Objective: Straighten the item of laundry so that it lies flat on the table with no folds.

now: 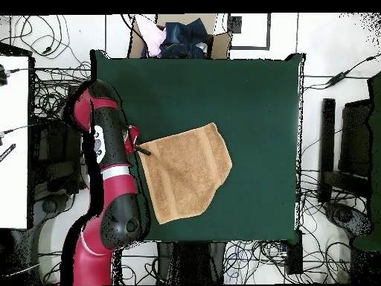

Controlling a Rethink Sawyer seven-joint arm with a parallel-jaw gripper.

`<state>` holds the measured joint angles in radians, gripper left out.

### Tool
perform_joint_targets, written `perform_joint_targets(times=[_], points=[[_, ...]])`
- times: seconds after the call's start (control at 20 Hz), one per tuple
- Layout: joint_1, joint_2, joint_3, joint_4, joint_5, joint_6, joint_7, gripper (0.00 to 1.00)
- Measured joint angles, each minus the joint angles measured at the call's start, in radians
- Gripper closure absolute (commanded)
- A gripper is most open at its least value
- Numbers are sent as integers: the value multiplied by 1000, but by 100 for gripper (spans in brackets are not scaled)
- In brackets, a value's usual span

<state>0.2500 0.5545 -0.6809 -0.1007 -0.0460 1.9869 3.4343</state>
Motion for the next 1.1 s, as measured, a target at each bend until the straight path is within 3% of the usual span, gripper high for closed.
perform_joint_targets(times=[0.6, 1.1], points=[[-40, 28, -47, -60, 73, 30, 22, 100], [-92, 45, -173, -67, 247, 21, 170, 100]])
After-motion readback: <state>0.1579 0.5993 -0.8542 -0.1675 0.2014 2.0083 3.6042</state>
